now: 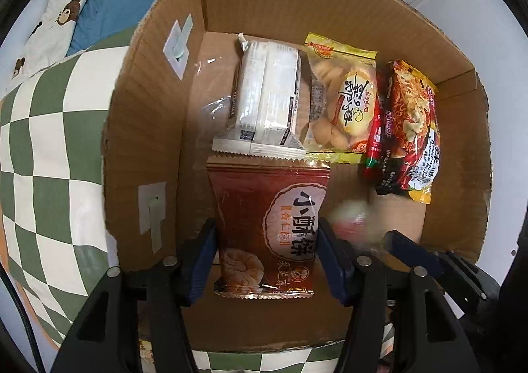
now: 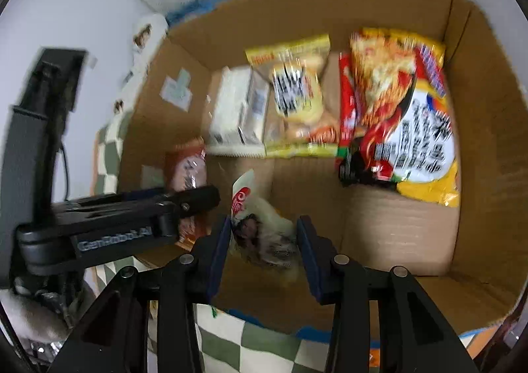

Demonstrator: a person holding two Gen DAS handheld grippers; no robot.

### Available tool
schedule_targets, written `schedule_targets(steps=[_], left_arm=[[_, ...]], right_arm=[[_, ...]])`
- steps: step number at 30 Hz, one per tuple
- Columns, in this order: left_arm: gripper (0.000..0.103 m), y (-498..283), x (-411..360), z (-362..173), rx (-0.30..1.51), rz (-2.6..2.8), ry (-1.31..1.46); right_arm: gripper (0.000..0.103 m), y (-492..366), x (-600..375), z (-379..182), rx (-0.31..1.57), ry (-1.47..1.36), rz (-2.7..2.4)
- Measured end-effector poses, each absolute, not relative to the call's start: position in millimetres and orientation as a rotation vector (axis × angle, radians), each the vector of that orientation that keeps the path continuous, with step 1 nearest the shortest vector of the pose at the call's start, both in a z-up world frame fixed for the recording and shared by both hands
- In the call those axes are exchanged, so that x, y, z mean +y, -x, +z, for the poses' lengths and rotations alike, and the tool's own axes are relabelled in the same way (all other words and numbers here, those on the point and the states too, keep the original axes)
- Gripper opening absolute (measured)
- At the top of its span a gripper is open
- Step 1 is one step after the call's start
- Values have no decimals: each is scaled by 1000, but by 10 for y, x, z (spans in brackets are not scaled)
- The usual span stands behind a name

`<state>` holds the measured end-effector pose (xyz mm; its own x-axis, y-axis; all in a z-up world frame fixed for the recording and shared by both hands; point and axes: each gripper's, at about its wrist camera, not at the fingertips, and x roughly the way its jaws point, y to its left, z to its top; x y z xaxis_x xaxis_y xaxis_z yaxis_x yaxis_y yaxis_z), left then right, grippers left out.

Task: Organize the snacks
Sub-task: 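Carry both packets into the cardboard box and open both grippers, then move both grippers back out of the box toward the remaining snacks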

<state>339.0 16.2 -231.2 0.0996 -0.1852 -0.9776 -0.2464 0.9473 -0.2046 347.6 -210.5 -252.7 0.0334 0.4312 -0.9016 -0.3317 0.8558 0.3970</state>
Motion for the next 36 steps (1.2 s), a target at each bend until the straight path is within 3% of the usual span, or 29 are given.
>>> schedule_targets(steps=[2,3,17,32,36], left_arm=[[60,-3402,170,-2297,1469,45,363],[65,-3407,169,-2282,1459,40,368],[67,-3050,143,-1834,1267,115,267],[67,-2431,-173,-1163,1030,181,155],[67,-2308,-274,-1092,1016,178,173]], right_arm=[[76,-3491,-2098,-2578,1438,-68,574],[79,-3496,-2107,-2587,1443,-69,569],[79,-3474,-2508,-2254,1334,4,414],[81,-2955,-2855,-1416,1113,21,418],[96,-2841,-2961,-1300,1099,-18,450]])
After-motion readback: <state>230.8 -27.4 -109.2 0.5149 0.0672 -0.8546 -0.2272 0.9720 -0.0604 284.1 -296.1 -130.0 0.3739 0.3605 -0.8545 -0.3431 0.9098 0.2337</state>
